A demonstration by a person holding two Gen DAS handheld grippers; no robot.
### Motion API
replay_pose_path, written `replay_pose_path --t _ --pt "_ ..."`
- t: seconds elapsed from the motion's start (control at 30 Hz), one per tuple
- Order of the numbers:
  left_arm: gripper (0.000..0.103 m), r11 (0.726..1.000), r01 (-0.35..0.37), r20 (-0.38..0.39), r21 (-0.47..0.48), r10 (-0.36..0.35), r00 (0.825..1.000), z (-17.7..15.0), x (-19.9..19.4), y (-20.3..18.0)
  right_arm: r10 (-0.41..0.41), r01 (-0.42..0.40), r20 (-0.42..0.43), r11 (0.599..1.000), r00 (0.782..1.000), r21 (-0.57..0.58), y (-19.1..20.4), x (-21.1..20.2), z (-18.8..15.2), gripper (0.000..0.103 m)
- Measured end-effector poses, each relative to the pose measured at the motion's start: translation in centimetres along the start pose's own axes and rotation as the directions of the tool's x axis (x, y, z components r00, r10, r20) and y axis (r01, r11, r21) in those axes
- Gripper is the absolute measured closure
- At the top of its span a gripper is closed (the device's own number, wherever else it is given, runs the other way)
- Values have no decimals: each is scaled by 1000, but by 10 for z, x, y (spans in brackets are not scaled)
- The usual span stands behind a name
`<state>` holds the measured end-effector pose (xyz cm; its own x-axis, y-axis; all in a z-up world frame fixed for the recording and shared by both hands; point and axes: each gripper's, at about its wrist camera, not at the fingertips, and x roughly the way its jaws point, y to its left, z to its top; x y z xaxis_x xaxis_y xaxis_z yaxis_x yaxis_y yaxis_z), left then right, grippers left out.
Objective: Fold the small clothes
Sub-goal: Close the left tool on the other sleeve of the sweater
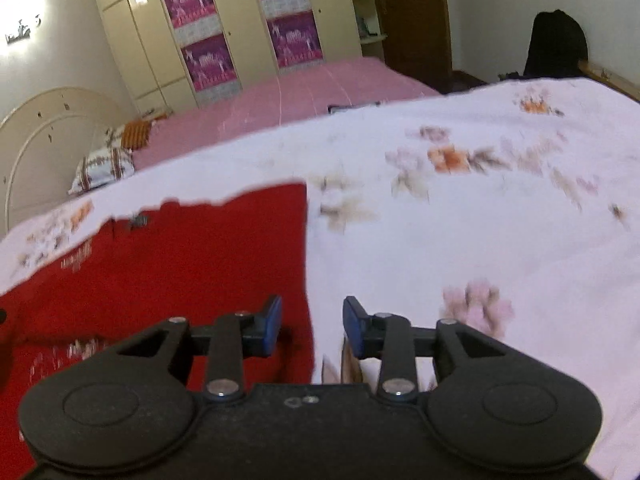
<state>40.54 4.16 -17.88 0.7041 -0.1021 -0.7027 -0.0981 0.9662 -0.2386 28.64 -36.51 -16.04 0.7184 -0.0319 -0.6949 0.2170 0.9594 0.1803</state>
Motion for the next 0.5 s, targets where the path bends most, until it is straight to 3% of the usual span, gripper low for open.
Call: replay_pose_path --t 0.2,0.3,0.37,0.4,0.43,0.5 --pt "100 999 -2 -67 49 6 998 -13 40 -29 80 -75 -50 994 996 83 -3 68 39 68" --pt "100 998 -7 -37 64 10 999 -20 44 -28 95 -87 -68 989 993 121 -2 100 48 70" --pt "100 998 -3 -32 66 5 999 -22 45 -27 136 -121 -83 979 987 166 -5 115 50 74" --pt "100 998 -3 -33 64 5 999 -22 46 -28 147 -132 -76 976 986 174 -4 119 51 80" --pt "100 998 -5 -36 63 7 999 -21 46 -28 147 -133 -76 977 986 166 -2 121 52 89" --pt "100 998 -13 -47 56 16 999 -19 45 -30 119 -113 -58 988 991 107 6 115 52 95"
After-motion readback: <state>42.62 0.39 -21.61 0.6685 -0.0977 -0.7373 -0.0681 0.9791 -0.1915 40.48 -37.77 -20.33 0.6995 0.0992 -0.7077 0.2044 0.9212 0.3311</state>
